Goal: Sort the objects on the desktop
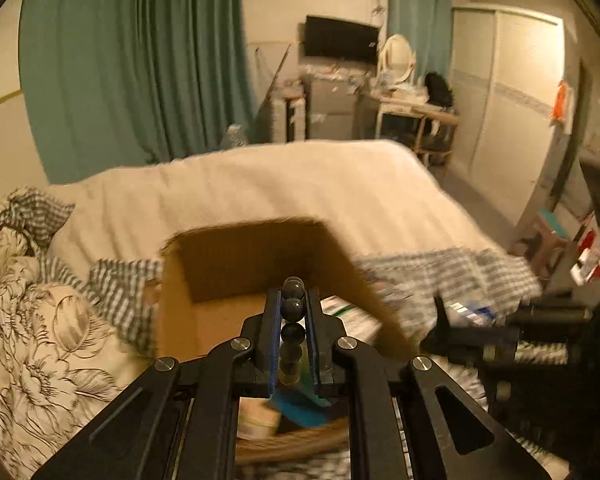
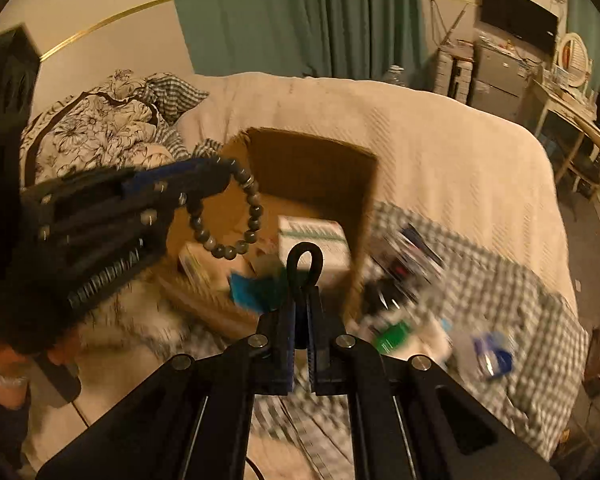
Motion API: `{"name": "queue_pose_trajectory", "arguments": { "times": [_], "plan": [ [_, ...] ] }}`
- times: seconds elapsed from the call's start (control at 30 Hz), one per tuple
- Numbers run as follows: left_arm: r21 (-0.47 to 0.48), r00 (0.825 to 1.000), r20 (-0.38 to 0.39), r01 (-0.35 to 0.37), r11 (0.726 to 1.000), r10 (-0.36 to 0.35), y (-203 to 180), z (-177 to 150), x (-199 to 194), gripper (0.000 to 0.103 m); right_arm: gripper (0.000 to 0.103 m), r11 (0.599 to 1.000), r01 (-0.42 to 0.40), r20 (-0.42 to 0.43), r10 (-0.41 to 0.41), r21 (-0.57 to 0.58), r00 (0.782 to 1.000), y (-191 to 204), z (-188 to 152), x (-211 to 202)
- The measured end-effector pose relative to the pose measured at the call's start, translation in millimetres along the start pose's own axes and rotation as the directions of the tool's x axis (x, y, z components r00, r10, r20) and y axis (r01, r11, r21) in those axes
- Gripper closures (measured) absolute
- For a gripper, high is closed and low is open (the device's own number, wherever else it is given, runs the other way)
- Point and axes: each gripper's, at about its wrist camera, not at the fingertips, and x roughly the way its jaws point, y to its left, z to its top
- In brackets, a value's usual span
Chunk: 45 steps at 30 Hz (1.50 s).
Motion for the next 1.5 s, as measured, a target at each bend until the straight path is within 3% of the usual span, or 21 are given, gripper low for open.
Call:
{"name": "queue_pose_trajectory", "arguments": {
  "times": [0.1, 0.13, 0.17, 0.2, 0.23, 0.27, 0.43, 0.57, 0.7, 0.9, 0.93, 0.97, 1.07, 1.2, 1.4, 1.5],
  "plan": [
    [-0.004, 0.999, -0.005, -0.034, 0.999, 0.034, 22.2, -10.1, 18.7, 0.090, 0.099, 0.998, 0.005, -0.009, -0.004, 0.061, 1.000, -1.2, 15.7, 34.5],
    [0.006, 0.999, 0.000, -0.039, 0.999, 0.039, 24.3, -11.9, 21.0, 0.086, 0.093, 0.997, 0.013, -0.008, -0.012, 0.073, 1.000, -1.8, 16.9, 44.3],
    [0.024, 0.999, 0.000, -0.047, 0.999, 0.047, 25.2, -14.5, 24.1, 0.075, 0.073, 0.996, 0.015, -0.003, -0.015, 0.082, 1.000, -4.4, 15.4, 48.7],
    [0.037, 0.999, -0.008, -0.050, 0.998, 0.050, 24.5, -16.1, 26.5, 0.066, 0.063, 0.996, 0.008, 0.002, -0.009, 0.089, 1.000, -4.0, 14.7, 48.8],
    [0.050, 0.998, -0.021, -0.050, 0.997, 0.051, 22.7, -18.4, 28.1, 0.050, 0.051, 0.995, -0.011, 0.017, 0.009, 0.099, 1.000, -6.1, 14.0, 48.5],
    [0.052, 0.999, -0.026, -0.045, 0.998, 0.046, 22.1, -19.5, 28.2, 0.045, 0.050, 0.994, -0.017, 0.024, 0.015, 0.107, 1.000, -7.9, 13.2, 46.5],
    [0.020, 0.999, -0.048, -0.020, 1.000, 0.021, 15.4, -24.4, 20.7, 0.045, 0.050, 0.993, 0.019, 0.022, -0.022, 0.117, 1.000, -19.7, 9.6, 18.5],
    [0.019, 0.999, -0.035, 0.012, 1.000, -0.011, -6.0, -32.3, -2.9, 0.044, 0.049, 0.992, 0.096, 0.033, -0.099, 0.084, 0.995, -28.0, -2.0, -23.8],
    [0.030, 0.997, -0.028, 0.077, 0.997, -0.076, -42.7, -44.1, -21.1, 0.040, 0.049, 0.983, 0.177, 0.011, -0.178, 0.055, 0.984, -51.0, -36.4, -58.2],
    [0.050, 0.985, -0.066, 0.161, 0.986, -0.158, -121.9, -69.3, -13.1, 0.040, 0.049, 0.962, 0.210, -0.017, -0.210, 0.177, 0.977, -119.0, -114.4, -85.4],
    [0.069, 0.983, -0.076, 0.173, 0.983, -0.168, -140.0, -76.7, -6.7, 0.036, 0.048, 0.955, 0.219, -0.022, -0.219, 0.201, 0.975, -132.8, -127.2, -87.2],
    [0.085, 0.982, -0.080, 0.177, 0.981, -0.170, -150.4, -82.2, -1.8, 0.030, 0.048, 0.949, 0.228, -0.034, -0.226, 0.218, 0.974, -144.3, -135.9, -87.7],
    [0.150, 0.977, -0.093, 0.203, 0.968, -0.191, -184.6, -101.3, 23.5, 0.030, 0.045, 0.936, 0.245, -0.038, -0.243, 0.253, 0.969, -174.5, -154.7, -88.6],
    [0.168, 0.963, -0.167, 0.238, 0.957, -0.210, -212.2, -118.7, 66.2, 0.030, 0.037, 0.940, 0.199, 0.007, -0.209, 0.278, 0.978, -200.6, -161.6, -83.1],
    [0.105, 0.938, -0.241, 0.281, 0.954, -0.249, -226.5, -143.0, 132.2, 0.030, 0.030, 0.953, 0.169, -0.005, -0.174, 0.251, 0.985, -221.1, -151.0, -22.4],
    [0.092, 0.930, -0.259, 0.291, 0.952, -0.259, -229.8, -152.3, 155.7, 0.030, 0.030, 0.955, 0.111, -0.028, -0.107, 0.275, 0.994, -234.7, -145.0, 19.4]
  ]
}}
